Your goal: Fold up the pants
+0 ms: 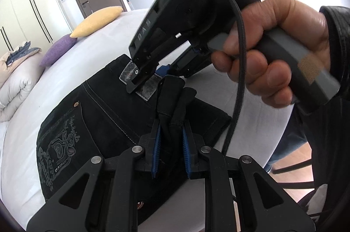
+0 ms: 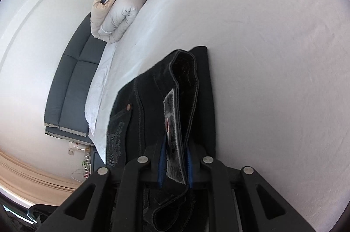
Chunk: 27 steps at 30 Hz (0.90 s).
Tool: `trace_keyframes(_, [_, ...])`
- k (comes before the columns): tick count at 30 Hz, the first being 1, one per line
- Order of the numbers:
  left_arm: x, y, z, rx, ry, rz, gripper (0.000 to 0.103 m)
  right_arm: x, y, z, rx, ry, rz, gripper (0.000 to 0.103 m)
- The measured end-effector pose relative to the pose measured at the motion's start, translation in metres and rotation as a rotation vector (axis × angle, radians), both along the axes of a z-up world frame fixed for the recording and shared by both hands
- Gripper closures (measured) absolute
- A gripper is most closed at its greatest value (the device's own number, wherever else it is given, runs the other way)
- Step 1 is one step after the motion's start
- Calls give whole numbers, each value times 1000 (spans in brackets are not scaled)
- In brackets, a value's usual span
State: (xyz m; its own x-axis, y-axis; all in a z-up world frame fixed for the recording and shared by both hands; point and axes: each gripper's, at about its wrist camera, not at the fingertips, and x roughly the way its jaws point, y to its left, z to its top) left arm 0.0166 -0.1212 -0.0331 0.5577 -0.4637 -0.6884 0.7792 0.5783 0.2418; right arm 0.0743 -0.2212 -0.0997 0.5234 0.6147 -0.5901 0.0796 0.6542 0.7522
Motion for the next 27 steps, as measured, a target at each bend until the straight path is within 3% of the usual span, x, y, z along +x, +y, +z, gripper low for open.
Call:
trace_keyframes(6, [-2,-6,13,-25,35,6,81,-11,3,-1,17,-17,-39,84])
trace_keyframes(10, [4,28,34,-129,119,9,76,-27,-9,5,10,-19,-78,76])
trace_keyframes(14, [24,79,52,-242,175,103,75,-50,-20,22,-25,-38,-142,74])
trace_keyframes(17, [58,110,60,-307,225,209,75,-56,-9,44,-11,-100,-100,78])
trace_keyframes(21, [115,129,59,-281,252,304,75,-39,21,55,-41,-116,-15,78])
trace_keyframes(25, [158,124,36,-162,286,380,75,-26,34,32,-92,-42,0,78])
trace_keyframes(27, [166,126,17,-135,333,403,75,-30,36,17,-154,-12,-9,103])
